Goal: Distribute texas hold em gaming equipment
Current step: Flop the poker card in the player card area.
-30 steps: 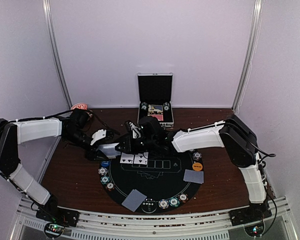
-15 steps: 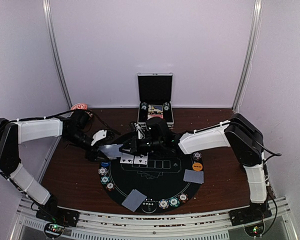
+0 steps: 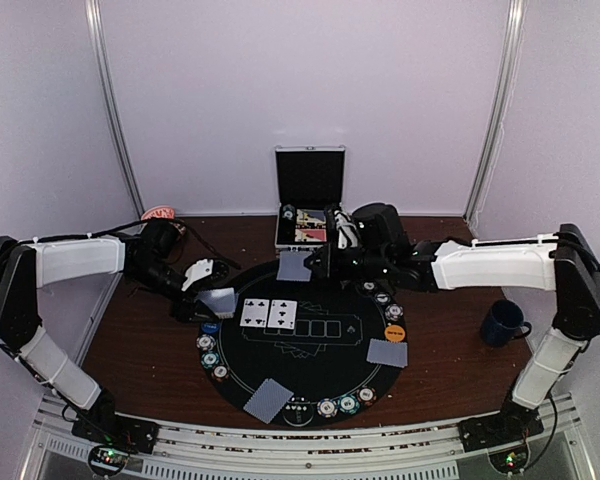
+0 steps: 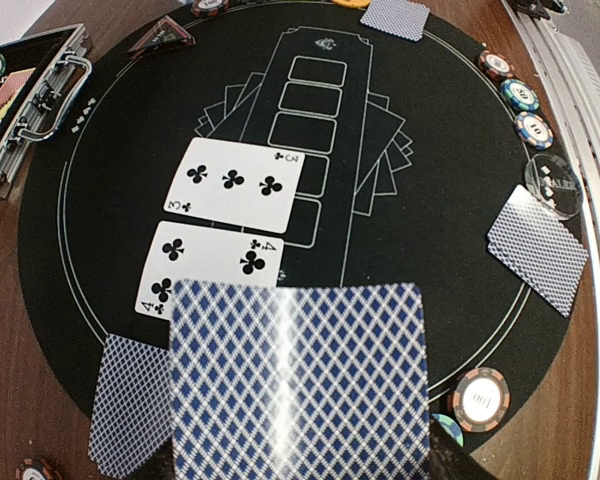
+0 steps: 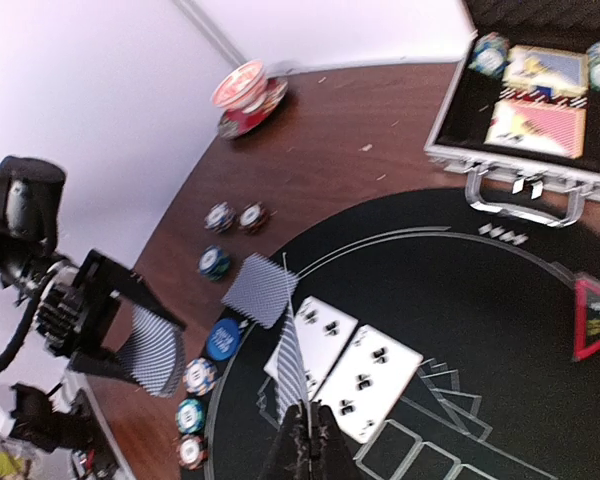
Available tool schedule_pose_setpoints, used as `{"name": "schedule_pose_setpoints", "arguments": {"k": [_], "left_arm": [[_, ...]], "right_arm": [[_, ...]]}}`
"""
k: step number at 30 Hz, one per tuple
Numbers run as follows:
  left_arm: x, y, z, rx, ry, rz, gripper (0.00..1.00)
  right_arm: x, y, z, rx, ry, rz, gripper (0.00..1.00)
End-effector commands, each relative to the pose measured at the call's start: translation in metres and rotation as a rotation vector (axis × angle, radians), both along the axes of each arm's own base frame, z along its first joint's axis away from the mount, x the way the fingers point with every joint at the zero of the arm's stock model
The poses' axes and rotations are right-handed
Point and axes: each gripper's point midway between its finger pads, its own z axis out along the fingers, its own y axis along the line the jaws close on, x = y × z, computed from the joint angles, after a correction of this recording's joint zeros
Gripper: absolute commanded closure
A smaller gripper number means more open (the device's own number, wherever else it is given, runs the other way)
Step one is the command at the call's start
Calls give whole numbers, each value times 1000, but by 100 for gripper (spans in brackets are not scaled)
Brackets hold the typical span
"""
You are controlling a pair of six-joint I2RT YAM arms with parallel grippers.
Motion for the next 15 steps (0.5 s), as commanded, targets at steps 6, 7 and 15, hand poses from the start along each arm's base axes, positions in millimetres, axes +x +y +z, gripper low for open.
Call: {"name": "schedule_pose_setpoints", "arguments": {"k": [6,7,15], "left_arm": [[6,-3,8,-30,-22,-8,40],[7,-3,9,-31,-24,-7,40],[7,-3,8,-30,-21,-6,40]], "right_arm": [[15,-92,-19,-676,-325,-385,100],[14,-93,-20,-724,-348,-400,100],[5,-82,-38,-1073,-518,-471,100]]}}
